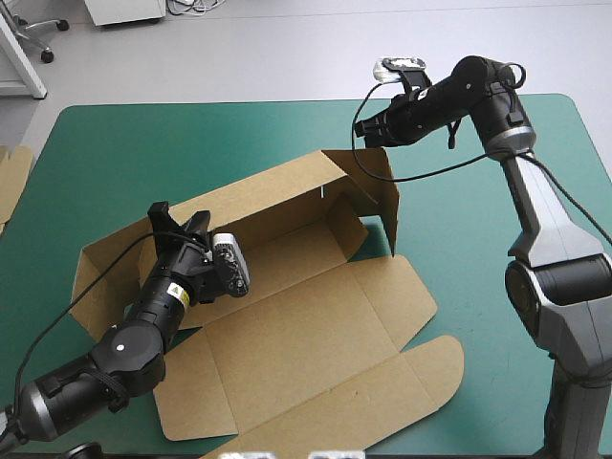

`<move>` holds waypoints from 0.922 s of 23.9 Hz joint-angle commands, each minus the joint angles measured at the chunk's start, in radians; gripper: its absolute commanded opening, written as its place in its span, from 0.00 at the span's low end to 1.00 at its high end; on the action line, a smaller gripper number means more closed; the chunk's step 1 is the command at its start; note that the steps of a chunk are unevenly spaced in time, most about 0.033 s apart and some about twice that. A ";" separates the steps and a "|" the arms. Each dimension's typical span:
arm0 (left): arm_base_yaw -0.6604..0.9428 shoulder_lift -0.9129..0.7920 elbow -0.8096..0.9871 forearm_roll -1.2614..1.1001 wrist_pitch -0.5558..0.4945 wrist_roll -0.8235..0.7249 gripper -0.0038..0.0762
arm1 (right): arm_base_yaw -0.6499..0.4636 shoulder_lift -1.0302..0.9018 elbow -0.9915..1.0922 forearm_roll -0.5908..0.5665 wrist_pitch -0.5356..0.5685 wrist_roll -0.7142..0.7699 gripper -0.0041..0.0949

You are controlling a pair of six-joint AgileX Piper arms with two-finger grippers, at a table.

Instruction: Fold the box

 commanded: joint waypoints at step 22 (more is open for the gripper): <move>-0.005 -0.015 -0.035 0.038 0.026 -0.032 0.03 | -0.001 -0.217 0.279 0.139 -0.058 -0.109 0.01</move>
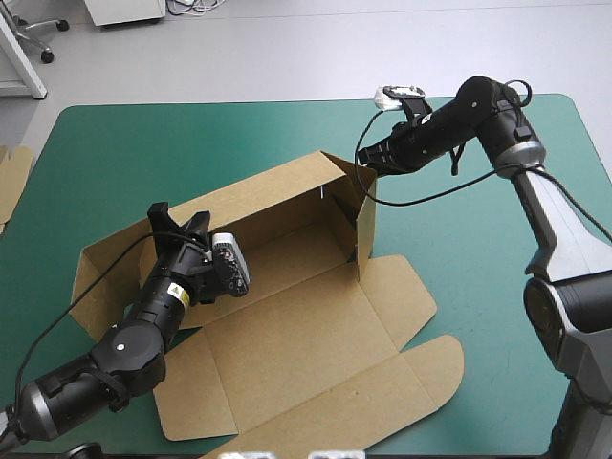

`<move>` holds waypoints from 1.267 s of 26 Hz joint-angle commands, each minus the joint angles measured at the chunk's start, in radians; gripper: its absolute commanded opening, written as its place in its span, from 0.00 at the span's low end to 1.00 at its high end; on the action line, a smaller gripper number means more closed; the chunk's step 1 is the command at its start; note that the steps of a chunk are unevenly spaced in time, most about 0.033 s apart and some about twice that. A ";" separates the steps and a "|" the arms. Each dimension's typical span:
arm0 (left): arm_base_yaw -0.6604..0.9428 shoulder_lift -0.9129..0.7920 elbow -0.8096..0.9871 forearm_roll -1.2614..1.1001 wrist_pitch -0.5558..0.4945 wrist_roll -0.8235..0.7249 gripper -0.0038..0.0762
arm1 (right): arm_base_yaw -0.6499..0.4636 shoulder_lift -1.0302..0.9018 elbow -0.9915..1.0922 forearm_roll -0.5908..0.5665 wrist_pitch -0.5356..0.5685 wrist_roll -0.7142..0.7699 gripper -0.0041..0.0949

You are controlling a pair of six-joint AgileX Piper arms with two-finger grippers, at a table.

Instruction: Fold the box

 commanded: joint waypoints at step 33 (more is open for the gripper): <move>-0.005 -0.016 -0.035 0.041 0.020 -0.044 0.03 | -0.001 -0.340 0.508 0.311 -0.241 -0.509 0.03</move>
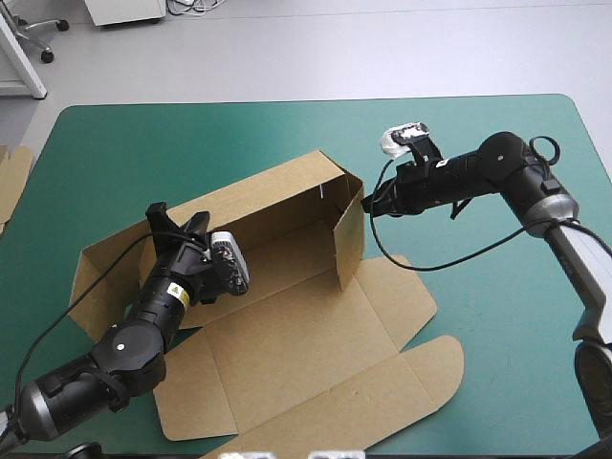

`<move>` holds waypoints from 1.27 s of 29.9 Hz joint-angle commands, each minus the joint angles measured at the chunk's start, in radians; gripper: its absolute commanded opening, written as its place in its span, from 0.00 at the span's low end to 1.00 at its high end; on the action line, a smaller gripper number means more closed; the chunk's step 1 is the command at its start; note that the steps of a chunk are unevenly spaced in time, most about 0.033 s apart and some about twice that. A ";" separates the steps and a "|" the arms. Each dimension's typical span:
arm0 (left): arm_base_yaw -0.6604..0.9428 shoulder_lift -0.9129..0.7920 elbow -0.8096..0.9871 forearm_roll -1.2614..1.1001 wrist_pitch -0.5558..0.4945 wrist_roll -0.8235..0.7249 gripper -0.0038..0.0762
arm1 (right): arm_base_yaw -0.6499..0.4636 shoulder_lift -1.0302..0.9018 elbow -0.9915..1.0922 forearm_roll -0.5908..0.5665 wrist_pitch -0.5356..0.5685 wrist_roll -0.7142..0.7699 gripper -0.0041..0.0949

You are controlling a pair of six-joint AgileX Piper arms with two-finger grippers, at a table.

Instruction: Fold the box

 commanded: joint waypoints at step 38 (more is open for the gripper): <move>-0.005 -0.016 -0.035 0.046 0.017 -0.038 0.03 | 0.029 -0.033 -0.014 0.176 0.076 -0.215 0.68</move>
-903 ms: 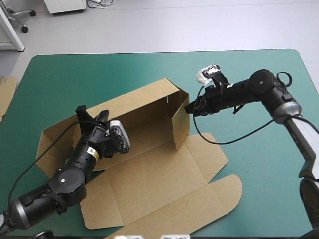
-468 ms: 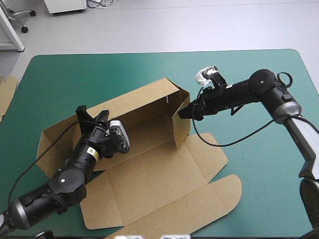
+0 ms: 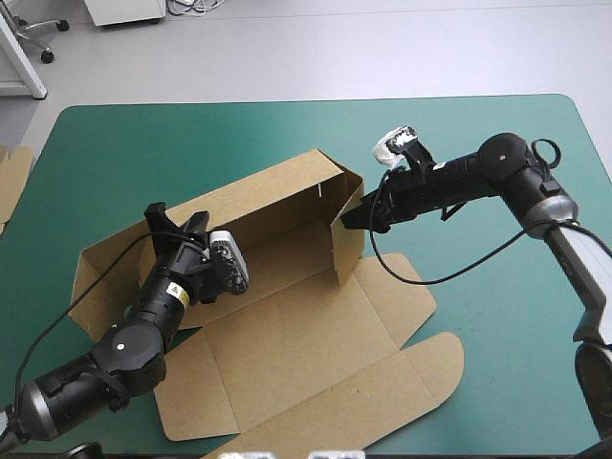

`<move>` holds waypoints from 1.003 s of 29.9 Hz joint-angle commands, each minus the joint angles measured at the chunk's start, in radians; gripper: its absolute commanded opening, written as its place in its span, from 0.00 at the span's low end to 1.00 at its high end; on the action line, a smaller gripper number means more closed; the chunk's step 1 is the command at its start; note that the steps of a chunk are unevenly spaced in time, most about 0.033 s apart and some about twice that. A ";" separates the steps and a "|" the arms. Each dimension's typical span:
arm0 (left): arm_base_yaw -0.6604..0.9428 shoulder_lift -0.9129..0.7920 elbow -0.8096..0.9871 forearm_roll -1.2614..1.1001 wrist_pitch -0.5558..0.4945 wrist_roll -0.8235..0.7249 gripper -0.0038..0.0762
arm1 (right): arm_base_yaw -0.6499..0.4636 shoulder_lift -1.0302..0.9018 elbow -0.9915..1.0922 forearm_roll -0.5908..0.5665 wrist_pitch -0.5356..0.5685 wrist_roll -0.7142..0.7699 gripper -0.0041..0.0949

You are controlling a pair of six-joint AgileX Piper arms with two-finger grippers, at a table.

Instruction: Fold the box

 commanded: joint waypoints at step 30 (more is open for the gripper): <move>-0.005 -0.018 -0.035 0.046 0.028 -0.041 0.03 | 0.101 0.021 -0.075 -0.203 -0.227 0.061 0.68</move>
